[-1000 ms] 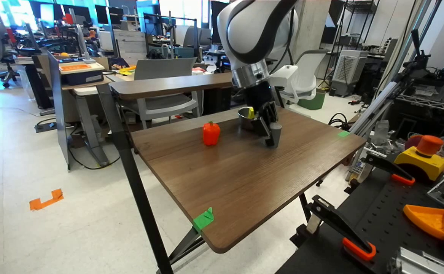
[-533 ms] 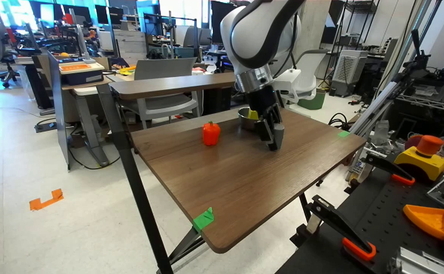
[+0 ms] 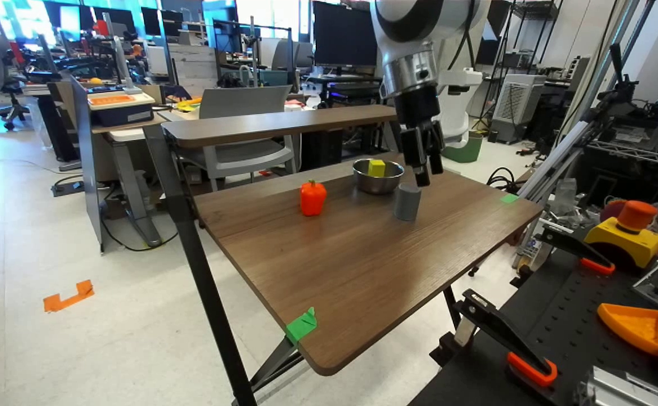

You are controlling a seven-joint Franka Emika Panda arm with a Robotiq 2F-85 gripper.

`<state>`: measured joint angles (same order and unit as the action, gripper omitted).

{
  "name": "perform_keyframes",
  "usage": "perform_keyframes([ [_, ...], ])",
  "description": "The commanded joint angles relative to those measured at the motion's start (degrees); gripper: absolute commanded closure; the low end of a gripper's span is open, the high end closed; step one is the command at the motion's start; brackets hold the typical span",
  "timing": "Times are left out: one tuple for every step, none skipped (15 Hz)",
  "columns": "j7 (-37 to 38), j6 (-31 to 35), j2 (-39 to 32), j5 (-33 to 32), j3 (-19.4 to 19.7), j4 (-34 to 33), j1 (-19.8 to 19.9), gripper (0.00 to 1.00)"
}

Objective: Pick the gray object and move it to the left on the table

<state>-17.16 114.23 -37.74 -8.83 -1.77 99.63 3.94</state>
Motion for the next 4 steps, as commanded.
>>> perform_keyframes([
  [-0.9, -0.1, 1.9, 1.8, 0.1, 0.9, 0.8, 0.00],
  [-1.4, -0.1, 3.5, 2.5, 0.0, 1.9, 1.6, 0.00],
  [-1.5, -0.1, 4.6, 2.8, 0.0, 2.7, 1.9, 0.00],
  [-1.5, -0.1, 5.0, 2.9, 0.0, 3.2, 1.9, 0.00],
])
